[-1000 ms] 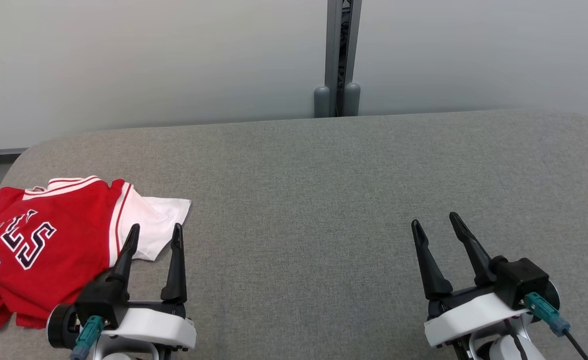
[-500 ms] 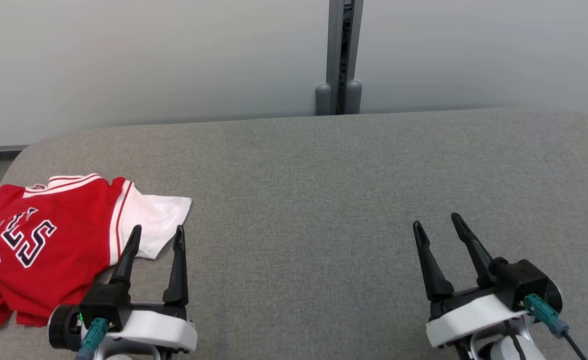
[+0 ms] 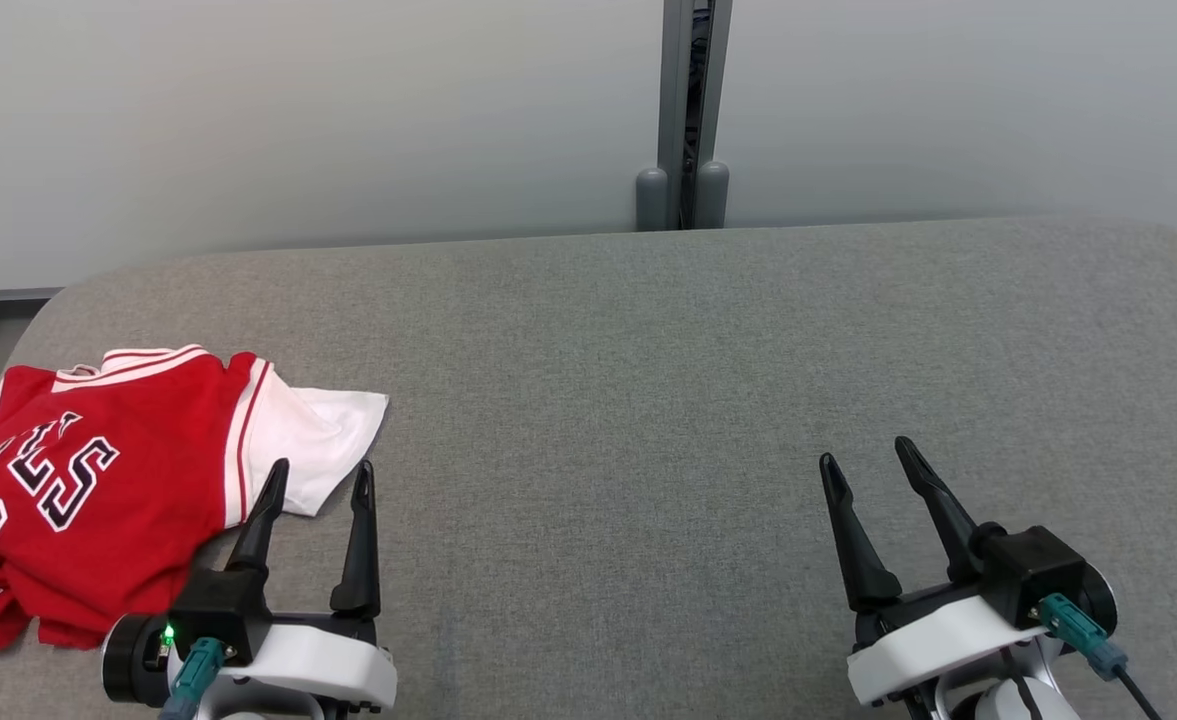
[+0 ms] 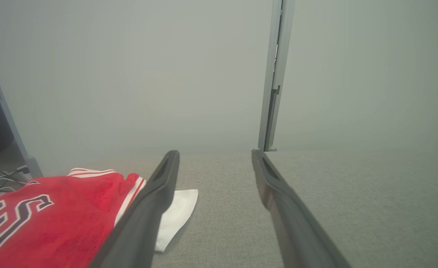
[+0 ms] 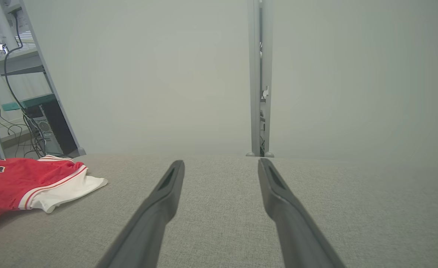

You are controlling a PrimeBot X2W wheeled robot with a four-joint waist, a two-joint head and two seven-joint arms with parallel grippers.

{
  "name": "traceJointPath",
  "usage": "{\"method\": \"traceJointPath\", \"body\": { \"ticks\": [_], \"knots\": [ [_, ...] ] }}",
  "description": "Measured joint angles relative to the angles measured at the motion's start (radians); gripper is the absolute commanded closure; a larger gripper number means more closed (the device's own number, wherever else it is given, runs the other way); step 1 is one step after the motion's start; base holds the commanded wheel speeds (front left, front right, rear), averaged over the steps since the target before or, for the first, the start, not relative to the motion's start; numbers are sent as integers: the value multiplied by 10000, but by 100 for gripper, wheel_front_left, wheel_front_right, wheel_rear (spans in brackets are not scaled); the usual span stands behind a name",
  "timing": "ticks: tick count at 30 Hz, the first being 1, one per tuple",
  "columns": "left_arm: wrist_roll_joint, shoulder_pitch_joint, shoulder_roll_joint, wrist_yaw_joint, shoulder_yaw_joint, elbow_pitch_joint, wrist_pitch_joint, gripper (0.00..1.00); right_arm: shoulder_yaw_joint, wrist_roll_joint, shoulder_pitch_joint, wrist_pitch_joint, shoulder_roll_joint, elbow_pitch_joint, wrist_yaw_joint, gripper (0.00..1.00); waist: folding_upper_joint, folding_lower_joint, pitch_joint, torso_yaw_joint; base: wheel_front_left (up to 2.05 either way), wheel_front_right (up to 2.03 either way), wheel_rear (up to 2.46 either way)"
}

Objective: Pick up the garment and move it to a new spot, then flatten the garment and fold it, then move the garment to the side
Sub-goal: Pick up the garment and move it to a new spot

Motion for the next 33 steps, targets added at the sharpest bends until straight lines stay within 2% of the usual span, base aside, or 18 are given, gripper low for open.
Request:
{"method": "traceJointPath", "body": {
  "ticks": [8, 26, 33],
  "knots": [
    [84, 8, 2, 146, 12, -107, 0, 0, 48, 0, 140, 0, -4, -44, 0, 0, 0, 0, 37, 563, 0, 0, 0],
    [25, 189, 4, 370, 100, -188, -2, 0, 215, -17, 321, 0, -4, -105, 0, 0, 0, 0, 26, 2621, 0, 0, 0],
    [-10, 232, 4, 382, 222, -171, -2, 0, 305, 42, 346, 0, 0, -96, 0, 0, 0, 0, -47, 3052, 0, 0, 0]
  ]
}}
